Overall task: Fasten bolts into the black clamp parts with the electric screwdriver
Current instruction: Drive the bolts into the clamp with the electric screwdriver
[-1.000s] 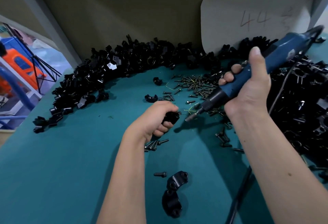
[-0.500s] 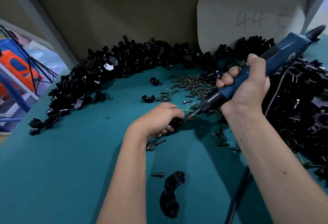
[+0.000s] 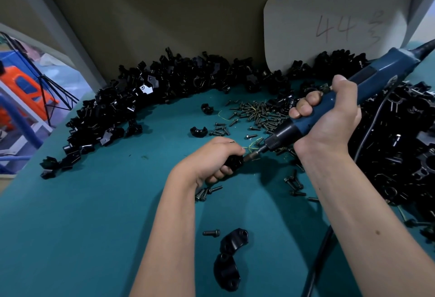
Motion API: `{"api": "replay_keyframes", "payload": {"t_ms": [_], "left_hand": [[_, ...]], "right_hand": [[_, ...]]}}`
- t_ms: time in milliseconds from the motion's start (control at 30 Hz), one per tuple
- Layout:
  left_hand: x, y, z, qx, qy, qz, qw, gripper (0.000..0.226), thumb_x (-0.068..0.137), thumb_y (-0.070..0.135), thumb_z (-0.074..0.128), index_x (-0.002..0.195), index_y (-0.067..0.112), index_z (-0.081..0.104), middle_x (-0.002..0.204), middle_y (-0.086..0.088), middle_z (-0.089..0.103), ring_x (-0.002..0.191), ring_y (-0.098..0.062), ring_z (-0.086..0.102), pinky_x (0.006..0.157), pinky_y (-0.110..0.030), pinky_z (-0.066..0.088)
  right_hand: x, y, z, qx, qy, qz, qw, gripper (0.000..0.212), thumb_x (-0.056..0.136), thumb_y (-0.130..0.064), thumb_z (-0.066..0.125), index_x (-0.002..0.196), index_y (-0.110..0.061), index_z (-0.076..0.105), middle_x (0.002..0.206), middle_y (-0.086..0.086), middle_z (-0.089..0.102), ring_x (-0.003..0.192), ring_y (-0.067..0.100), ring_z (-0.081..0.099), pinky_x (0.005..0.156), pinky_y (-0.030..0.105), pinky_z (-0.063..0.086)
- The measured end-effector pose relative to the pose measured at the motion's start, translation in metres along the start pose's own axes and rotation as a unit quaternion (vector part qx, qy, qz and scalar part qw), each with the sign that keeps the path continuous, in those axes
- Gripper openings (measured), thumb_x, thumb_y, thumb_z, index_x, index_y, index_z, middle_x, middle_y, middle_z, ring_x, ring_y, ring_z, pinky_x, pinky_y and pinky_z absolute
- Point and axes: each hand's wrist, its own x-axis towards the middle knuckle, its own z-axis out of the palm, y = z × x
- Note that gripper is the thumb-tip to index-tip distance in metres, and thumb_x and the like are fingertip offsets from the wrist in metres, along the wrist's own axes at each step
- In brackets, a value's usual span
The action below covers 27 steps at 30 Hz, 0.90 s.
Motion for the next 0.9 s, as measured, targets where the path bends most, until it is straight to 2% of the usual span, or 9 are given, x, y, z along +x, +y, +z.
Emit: {"api": "replay_keyframes", "payload": {"t_ms": [500,767,900], "left_hand": [[0.0024,-0.0019,-0.0004,-0.027,-0.012,0.003,1.0,0.022,0.099,0.03,0.053,0.079,0.025,0.049,0.051,0.004,0.039,0.043,-0.009,0.024,0.038,-0.014,0.017],[0.0038,0.0008,0.0033,-0.046,-0.019,-0.039,0.998,0.016,0.098,0.031,0.052,0.085,0.022,0.048,0.051,0.003,0.036,0.041,-0.008,0.022,0.037,-0.014,0.014],[0.0046,0.0018,0.0057,-0.052,-0.017,-0.037,0.998,0.016,0.098,0.029,0.052,0.084,0.023,0.048,0.052,0.002,0.035,0.042,-0.009,0.021,0.038,-0.014,0.014]], "right_hand": [[-0.0018,0.0007,0.0003,-0.002,-0.007,-0.009,1.0,0.026,0.096,-0.021,0.058,0.104,-0.014,0.034,0.063,0.0,0.045,0.05,0.016,0.039,0.048,0.027,0.038],[-0.0029,0.0001,0.0016,-0.003,-0.018,-0.016,1.0,0.028,0.096,-0.022,0.058,0.108,-0.014,0.034,0.063,0.001,0.044,0.049,0.016,0.039,0.049,0.028,0.038],[-0.0039,-0.0012,0.0029,-0.009,-0.027,-0.037,0.999,0.023,0.096,-0.019,0.058,0.102,-0.014,0.036,0.062,0.001,0.045,0.048,0.016,0.04,0.049,0.029,0.037]]}}
